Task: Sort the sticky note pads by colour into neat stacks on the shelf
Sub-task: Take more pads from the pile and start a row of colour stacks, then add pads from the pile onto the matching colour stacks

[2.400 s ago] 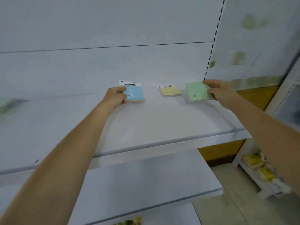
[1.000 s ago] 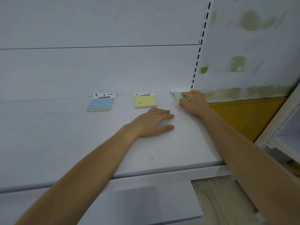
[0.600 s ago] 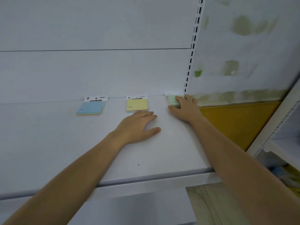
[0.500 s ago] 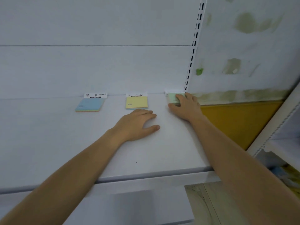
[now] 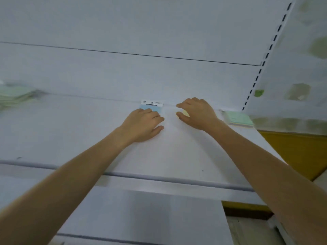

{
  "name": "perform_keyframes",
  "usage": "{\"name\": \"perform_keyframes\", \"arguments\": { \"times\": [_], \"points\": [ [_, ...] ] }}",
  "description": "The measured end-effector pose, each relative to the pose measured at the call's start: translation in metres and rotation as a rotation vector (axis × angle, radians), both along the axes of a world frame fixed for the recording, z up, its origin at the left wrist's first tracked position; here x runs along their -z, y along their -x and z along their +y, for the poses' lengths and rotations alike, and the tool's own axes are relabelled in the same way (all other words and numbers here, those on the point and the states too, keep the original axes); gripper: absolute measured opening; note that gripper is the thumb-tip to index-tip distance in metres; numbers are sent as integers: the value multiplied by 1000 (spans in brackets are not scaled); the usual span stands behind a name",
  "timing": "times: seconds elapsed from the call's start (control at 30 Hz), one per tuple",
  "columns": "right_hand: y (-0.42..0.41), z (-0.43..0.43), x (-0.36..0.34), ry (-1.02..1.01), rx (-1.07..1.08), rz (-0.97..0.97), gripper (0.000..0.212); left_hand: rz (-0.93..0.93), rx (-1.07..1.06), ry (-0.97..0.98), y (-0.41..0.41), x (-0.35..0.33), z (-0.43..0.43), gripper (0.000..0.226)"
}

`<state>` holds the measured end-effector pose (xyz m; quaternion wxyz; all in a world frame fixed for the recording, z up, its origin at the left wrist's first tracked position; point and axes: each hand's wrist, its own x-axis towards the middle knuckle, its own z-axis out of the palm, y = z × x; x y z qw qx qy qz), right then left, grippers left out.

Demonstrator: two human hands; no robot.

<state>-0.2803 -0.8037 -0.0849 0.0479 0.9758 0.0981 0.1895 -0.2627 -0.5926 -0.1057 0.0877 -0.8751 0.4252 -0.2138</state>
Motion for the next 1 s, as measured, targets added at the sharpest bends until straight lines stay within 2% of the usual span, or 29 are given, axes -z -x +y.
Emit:
{"name": "perform_keyframes", "arguments": {
  "times": [0.1,0.17,0.3,0.43,0.67,0.9,1.0],
  "points": [
    [-12,77,-10,27,-83,26,41,-67,-117,-10,-9,-4,87,38],
    [-17,127,-13,20,-116,48,41,-27,-196,-14,-7,-14,140,30],
    [-29,223,-12,9,-168,100,41,14,-404,-4,-15,-28,239,39],
    [-44,307,-10,-95,-228,171,39,27,-508,105,-23,-39,315,40],
    [-92,416,-6,-263,-348,189,35,60,-708,245,-58,-46,415,38],
    [-173,477,-7,-573,-252,272,38,82,-836,273,-101,-45,485,36],
    [-200,498,-9,-625,-150,304,53,106,-891,263,-118,-44,511,38]
  ]
}}
